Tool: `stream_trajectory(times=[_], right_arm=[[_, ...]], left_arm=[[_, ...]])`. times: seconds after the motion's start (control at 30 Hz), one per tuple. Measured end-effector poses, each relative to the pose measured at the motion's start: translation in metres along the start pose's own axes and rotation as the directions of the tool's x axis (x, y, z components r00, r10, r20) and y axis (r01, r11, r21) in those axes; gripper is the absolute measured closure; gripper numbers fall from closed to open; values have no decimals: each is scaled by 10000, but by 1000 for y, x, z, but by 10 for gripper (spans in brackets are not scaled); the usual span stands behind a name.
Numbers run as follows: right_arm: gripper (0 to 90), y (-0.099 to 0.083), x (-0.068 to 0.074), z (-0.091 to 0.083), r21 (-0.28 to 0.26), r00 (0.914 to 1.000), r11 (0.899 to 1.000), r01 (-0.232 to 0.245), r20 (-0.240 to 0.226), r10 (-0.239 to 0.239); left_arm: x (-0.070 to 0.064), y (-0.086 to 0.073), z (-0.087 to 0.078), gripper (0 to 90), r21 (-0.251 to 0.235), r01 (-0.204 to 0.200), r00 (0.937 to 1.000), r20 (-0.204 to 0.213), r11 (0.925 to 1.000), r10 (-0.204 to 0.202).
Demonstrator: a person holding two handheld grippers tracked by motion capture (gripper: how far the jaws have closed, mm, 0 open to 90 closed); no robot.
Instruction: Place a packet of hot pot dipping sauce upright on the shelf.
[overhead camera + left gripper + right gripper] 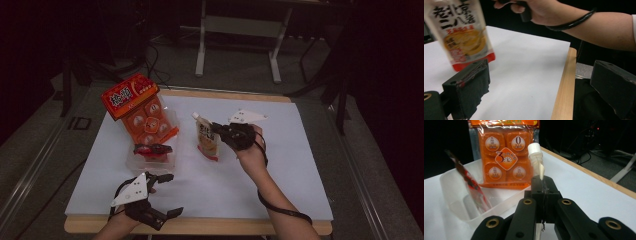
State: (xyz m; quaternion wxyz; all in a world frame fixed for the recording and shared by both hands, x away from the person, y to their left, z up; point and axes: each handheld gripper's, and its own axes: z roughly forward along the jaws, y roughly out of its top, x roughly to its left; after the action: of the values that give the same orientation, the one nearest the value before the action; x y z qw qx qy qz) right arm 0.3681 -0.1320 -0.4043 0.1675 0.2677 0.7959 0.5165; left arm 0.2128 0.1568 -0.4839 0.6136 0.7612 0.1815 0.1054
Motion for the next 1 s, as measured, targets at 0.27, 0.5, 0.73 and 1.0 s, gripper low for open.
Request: stream_trajectory(times=[0.27,0.5,0.73,1.0], right_arm=[[895,4,9,-26,-170,9991,9992,376,-169,-378],[895,6,21,-50,-382,9954,9963,764,-554,-785],[895,7,35,-74,-631,9889,9921,1081,-951,-1138],[895,4,50,-95,-899,9793,9870,1334,-1409,-1452]], left_arm=[[1,8,-2,30,18,79,9999,-86,10000,-79],[1,14,-1,30,-64,106,9999,-25,9999,-106],[3,19,-1,30,-68,87,9999,93,9999,-87],[6,31,2,32,-156,-58,9999,-126,9999,56]])
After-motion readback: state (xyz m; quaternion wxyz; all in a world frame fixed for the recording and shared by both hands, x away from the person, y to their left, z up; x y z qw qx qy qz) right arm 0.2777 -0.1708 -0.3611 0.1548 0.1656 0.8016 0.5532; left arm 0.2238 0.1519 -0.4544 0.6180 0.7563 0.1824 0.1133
